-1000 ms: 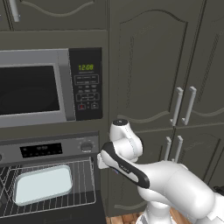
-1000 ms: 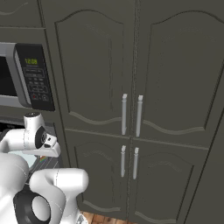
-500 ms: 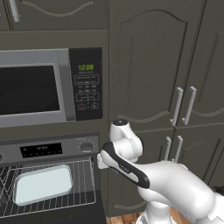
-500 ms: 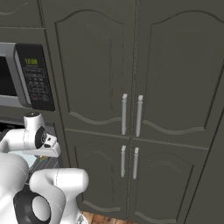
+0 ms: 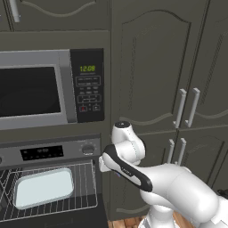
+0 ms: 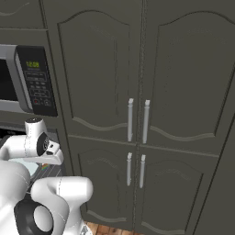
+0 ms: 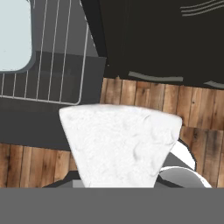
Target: Take the baked cake out of the oven and place it on the plate for cooling. Then close the oven door.
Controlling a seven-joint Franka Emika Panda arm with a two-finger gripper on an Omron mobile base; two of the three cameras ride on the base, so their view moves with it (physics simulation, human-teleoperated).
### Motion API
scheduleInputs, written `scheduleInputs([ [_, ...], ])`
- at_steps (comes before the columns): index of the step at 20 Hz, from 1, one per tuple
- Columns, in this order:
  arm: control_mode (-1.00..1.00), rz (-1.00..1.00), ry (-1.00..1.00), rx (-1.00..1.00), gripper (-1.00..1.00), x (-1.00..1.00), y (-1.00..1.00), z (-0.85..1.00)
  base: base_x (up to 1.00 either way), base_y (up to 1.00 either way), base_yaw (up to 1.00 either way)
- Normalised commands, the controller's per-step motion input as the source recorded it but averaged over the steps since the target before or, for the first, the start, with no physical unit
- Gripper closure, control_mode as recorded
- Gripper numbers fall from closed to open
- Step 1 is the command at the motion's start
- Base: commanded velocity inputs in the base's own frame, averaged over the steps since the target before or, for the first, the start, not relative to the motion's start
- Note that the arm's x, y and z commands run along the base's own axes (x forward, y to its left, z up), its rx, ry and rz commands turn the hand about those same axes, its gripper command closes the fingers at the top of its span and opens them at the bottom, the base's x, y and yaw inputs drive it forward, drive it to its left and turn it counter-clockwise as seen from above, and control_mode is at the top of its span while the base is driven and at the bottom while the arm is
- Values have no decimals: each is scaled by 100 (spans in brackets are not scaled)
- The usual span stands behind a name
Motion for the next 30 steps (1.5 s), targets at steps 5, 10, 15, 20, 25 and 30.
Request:
scheduleInputs([
  [5, 100, 0, 0, 0, 100, 0, 0, 0, 0, 0, 0],
  [10, 100, 0, 0, 0, 100, 0, 0, 0, 0, 0, 0],
  [15, 100, 0, 0, 0, 100, 0, 0, 0, -1, 0, 0],
  [20, 100, 0, 0, 0, 100, 0, 0, 0, -27, -18, 0],
  [25, 100, 0, 0, 0, 100, 0, 0, 0, -32, -42, -13],
  [30, 100, 0, 0, 0, 100, 0, 0, 0, -23, -43, -9],
])
